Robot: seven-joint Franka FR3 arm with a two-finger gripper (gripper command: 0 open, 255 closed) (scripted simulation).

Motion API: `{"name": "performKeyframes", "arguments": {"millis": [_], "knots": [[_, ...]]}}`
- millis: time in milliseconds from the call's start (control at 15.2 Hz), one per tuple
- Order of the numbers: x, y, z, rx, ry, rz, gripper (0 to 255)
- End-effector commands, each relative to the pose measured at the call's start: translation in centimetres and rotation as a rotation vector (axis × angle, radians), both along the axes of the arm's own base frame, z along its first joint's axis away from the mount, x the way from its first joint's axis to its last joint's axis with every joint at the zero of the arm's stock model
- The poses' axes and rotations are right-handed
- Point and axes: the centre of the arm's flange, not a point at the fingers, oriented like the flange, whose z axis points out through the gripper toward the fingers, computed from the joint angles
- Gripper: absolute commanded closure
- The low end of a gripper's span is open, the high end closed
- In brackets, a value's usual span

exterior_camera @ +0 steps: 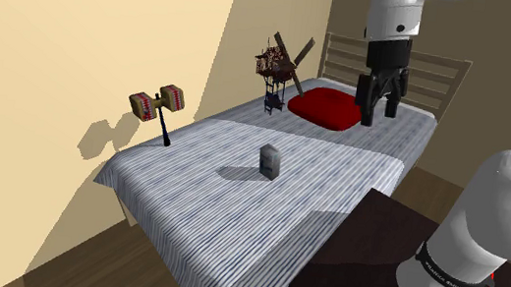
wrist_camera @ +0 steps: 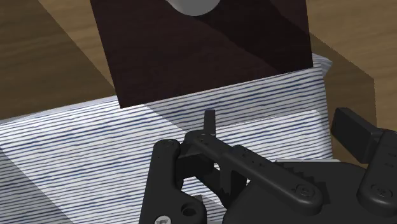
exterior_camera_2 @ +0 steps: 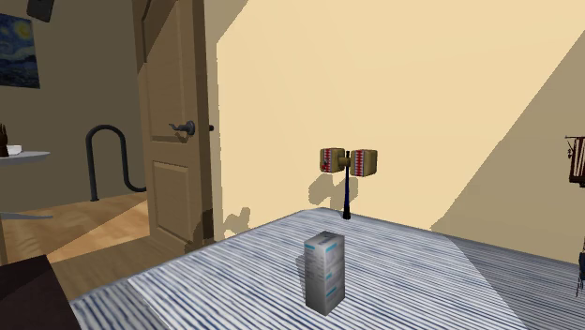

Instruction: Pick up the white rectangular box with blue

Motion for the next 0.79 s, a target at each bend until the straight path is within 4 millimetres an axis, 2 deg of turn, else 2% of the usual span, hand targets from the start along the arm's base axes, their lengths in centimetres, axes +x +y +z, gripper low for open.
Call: {"name": "performKeyframes", "arguments": {"millis": [0, 726], "knots": [[0.0, 0.0, 0.0, 0.000, 0.000, 0.000, 0], [9.3, -2.6, -10.0, -0.039, -0.036, -0.006, 0]]}}
